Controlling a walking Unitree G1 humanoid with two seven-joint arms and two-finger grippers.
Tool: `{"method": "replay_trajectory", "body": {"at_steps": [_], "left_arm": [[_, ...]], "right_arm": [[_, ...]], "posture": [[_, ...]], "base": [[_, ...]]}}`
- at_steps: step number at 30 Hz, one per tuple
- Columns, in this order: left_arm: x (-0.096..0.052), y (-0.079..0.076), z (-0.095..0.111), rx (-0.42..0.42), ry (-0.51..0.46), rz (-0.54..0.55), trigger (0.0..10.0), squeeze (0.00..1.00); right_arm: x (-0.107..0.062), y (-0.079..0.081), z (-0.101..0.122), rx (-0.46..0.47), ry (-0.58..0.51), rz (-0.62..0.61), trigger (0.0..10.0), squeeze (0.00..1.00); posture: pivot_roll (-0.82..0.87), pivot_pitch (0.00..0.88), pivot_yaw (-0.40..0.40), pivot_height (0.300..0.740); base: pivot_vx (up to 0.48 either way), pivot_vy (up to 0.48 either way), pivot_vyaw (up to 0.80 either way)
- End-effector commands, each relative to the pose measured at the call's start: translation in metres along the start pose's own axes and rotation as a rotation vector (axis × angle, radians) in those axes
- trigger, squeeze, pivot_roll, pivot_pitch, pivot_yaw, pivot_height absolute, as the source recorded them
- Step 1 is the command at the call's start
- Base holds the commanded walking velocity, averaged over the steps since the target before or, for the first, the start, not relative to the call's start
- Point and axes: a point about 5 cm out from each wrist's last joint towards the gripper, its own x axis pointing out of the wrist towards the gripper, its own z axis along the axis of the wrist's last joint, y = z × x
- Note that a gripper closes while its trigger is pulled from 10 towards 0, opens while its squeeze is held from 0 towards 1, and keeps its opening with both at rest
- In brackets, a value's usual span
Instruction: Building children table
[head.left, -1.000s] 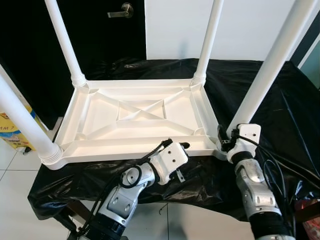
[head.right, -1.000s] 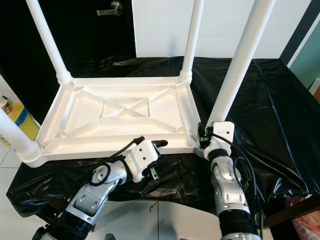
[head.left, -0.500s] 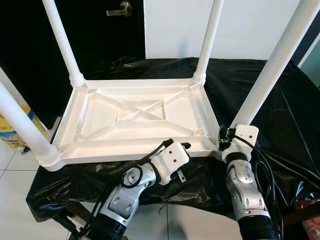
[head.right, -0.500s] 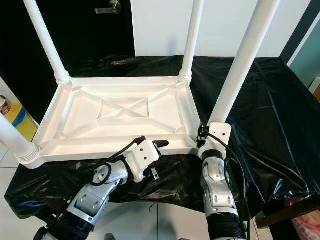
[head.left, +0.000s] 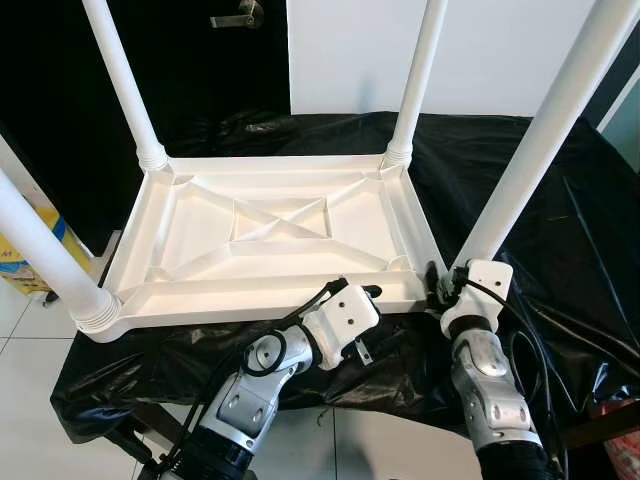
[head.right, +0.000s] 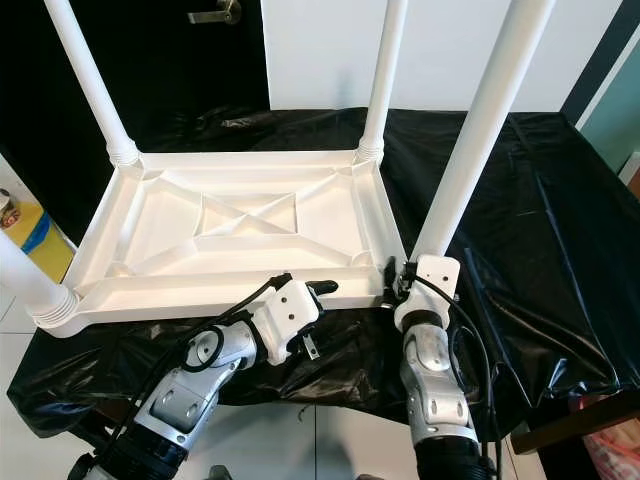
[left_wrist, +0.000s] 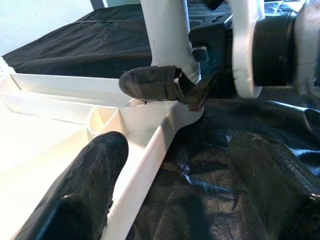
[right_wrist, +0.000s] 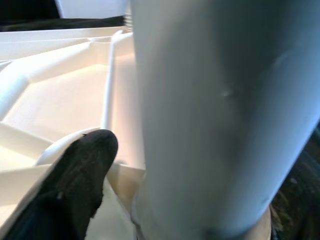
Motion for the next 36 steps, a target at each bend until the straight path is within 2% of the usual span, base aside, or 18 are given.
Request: {"method": "replay_trajectory", "body": {"at_steps": [1, 3, 4, 5, 6, 9, 14, 17, 28, 29, 33, 34, 36], "left_arm": [[0.000, 0.001, -0.003, -0.001, 0.020, 0.054, 10.0, 0.00], [0.000, 0.001, -0.003, 0.000, 0.021, 0.051, 10.0, 0.00], [0.000, 0.001, -0.003, 0.000, 0.020, 0.050, 10.0, 0.00], [0.000, 0.001, -0.003, 0.001, 0.020, 0.050, 10.0, 0.00], [0.001, 0.002, -0.003, 0.002, 0.019, 0.048, 10.0, 0.00], [0.001, 0.002, -0.002, 0.003, 0.019, 0.047, 10.0, 0.00], [0.002, 0.001, -0.002, 0.006, 0.018, 0.038, 10.0, 0.00], [0.001, 0.001, -0.002, 0.007, 0.019, 0.038, 10.0, 0.00], [0.002, 0.001, -0.002, 0.015, 0.027, 0.028, 10.0, 0.00], [0.001, -0.001, -0.003, 0.015, 0.030, 0.027, 10.0, 0.00], [0.001, -0.001, -0.003, 0.015, 0.031, 0.028, 10.0, 0.00], [0.001, -0.001, -0.003, 0.014, 0.031, 0.029, 10.0, 0.00], [0.001, -0.001, -0.004, 0.014, 0.032, 0.030, 10.0, 0.00]], "right_arm": [[-0.004, -0.003, 0.000, 0.009, -0.009, 0.064, 10.0, 1.00], [-0.005, -0.011, 0.002, -0.001, -0.014, 0.128, 10.0, 1.00], [-0.005, -0.015, 0.004, -0.008, -0.020, 0.161, 10.0, 0.54], [-0.005, -0.018, 0.005, -0.012, -0.025, 0.184, 10.0, 0.54], [-0.004, -0.022, 0.006, -0.029, -0.024, 0.217, 10.0, 0.00], [-0.003, -0.024, 0.007, -0.039, -0.024, 0.238, 10.0, 0.00], [0.010, -0.034, 0.015, -0.141, -0.019, 0.401, 10.0, 0.00], [0.013, -0.035, 0.016, -0.153, -0.013, 0.425, 10.0, 0.00], [0.027, -0.027, 0.013, -0.205, 0.014, 0.522, 10.0, 0.00], [0.027, -0.028, 0.008, -0.213, 0.032, 0.542, 3.5, 0.00], [0.026, -0.028, 0.007, -0.215, 0.037, 0.548, 3.5, 0.00], [0.026, -0.030, 0.005, -0.216, 0.044, 0.548, 0.4, 0.00], [0.025, -0.031, 0.002, -0.220, 0.052, 0.548, 0.0, 0.00]], "posture": [[0.00, 0.025, -0.051, 0.740], [0.00, 0.024, -0.048, 0.740], [-0.01, 0.024, -0.046, 0.740], [-0.01, 0.024, -0.045, 0.740], [-0.01, 0.024, -0.042, 0.740], [-0.01, 0.024, -0.042, 0.740], [-0.01, 0.021, -0.038, 0.740], [-0.01, 0.021, -0.038, 0.740], [0.00, 0.018, -0.037, 0.740], [0.01, 0.015, -0.041, 0.740], [0.01, 0.015, -0.041, 0.740], [0.01, 0.014, -0.043, 0.740], [0.01, 0.013, -0.044, 0.740]], "base": [[0.000, 0.000, 0.00], [0.000, 0.000, 0.00], [0.000, 0.000, 0.00], [0.000, 0.000, 0.00], [0.000, 0.000, 0.00], [0.000, 0.000, 0.00], [0.000, 0.000, 0.00], [0.000, 0.000, 0.00], [0.000, 0.000, 0.00], [0.000, 0.000, 0.00], [0.000, 0.000, 0.00], [0.000, 0.000, 0.00], [0.000, 0.000, 0.00]]}}
